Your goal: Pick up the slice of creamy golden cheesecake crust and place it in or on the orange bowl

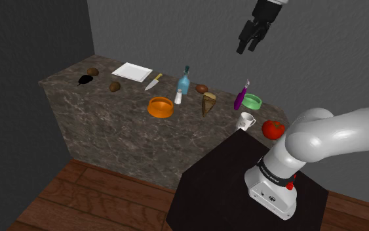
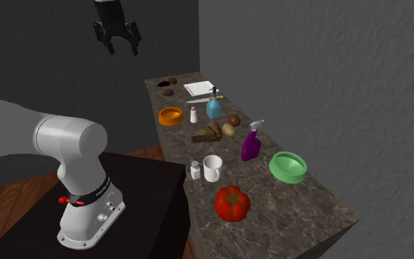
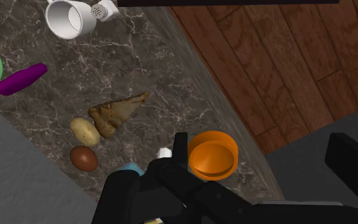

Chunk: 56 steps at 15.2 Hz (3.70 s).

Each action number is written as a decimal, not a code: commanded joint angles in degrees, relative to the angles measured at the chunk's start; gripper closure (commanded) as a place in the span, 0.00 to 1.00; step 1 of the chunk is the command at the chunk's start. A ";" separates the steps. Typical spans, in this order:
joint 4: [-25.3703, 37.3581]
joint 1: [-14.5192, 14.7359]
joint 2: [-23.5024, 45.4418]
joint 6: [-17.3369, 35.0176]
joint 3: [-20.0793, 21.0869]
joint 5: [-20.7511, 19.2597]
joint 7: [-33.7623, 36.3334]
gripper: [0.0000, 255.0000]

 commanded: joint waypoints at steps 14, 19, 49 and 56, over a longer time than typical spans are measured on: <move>-13.57 -5.69 12.67 27.99 -1.51 -1.84 10.17 0.00; -15.35 -7.82 21.18 38.91 -2.31 -2.52 14.11 0.00; 3.70 -17.97 77.87 78.87 -4.28 4.91 26.51 0.00; 4.45 -18.28 79.24 79.51 -4.00 5.02 26.42 0.00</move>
